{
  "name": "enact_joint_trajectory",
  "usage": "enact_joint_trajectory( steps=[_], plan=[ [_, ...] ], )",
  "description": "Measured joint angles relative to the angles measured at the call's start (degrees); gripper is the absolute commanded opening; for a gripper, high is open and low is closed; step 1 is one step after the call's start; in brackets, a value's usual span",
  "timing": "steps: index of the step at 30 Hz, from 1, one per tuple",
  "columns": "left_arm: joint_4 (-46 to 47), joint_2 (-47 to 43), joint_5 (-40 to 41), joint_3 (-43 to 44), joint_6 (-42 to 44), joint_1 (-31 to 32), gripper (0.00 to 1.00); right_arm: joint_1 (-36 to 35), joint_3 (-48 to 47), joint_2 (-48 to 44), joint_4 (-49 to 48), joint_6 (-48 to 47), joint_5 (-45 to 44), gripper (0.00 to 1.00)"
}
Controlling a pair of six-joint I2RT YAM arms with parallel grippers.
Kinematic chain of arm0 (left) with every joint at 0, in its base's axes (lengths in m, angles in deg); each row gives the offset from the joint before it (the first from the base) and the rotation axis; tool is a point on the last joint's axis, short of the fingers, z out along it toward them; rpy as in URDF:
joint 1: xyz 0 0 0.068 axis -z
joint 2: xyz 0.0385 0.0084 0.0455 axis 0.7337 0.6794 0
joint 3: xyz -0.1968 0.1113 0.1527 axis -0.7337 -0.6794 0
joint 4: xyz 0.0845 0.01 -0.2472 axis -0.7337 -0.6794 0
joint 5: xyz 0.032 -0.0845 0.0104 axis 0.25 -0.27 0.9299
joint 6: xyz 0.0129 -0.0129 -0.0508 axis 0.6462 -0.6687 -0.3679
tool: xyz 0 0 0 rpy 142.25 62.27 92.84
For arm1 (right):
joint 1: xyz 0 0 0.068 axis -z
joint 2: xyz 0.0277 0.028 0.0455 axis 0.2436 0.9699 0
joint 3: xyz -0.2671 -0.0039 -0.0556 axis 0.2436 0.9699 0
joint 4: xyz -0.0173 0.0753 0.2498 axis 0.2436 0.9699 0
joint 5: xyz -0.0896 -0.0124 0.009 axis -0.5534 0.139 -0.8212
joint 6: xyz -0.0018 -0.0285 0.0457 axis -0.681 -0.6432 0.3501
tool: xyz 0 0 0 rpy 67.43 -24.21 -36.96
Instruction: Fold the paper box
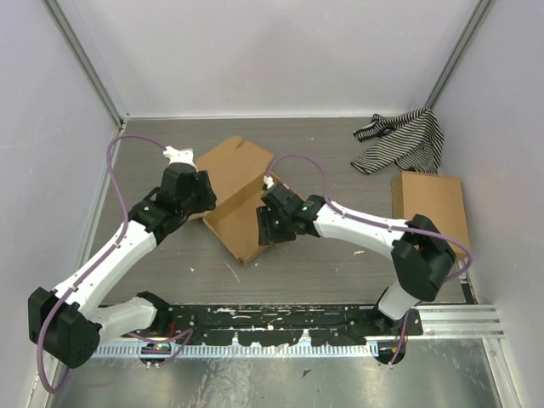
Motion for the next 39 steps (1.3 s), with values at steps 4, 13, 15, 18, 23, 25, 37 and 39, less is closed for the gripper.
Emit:
enact_joint_trajectory(
  steps=[4, 13, 15, 18, 23, 25, 37, 39],
  plan=[
    [0.0, -1.0, 1.7, 0.0, 0.0, 0.0, 0.6, 0.0, -3.1, -3.3, 4.1, -1.1, -12.3, 0.68],
    [-2.9, 1.8, 4.0, 0.4, -0.3, -0.9, 0.59, 8.2, -17.0, 1.6, 5.8, -17.7, -22.6, 0.95],
    [-3.1, 1.4, 4.1, 0.4, -0.5, -0.9, 0.59, 10.1, -20.6, 4.5, 5.4, -21.8, -19.9, 0.93],
    [-3.3, -0.2, 4.2, 0.4, -0.7, -0.9, 0.59, 14.0, -27.3, 11.7, 3.1, -28.0, -15.8, 0.9],
    [-4.6, -4.3, 5.1, 0.4, -1.2, -1.0, 0.59, 18.3, -38.4, 26.2, 0.7, -38.1, -9.9, 0.87],
    [-5.1, -5.1, 5.5, 0.4, -1.3, -1.0, 0.59, 18.5, -42.5, 31.4, 0.7, -41.0, -7.4, 0.87],
    [-6.8, -8.7, 7.4, -0.2, -1.9, -1.0, 0.58, 17.2, -48.5, 36.9, 1.3, -45.3, 2.9, 0.41],
    [-6.8, -8.1, 7.4, -0.4, -1.9, -1.0, 0.58, 17.2, -50.1, 38.1, 1.5, -44.4, 2.9, 0.35]
  ],
)
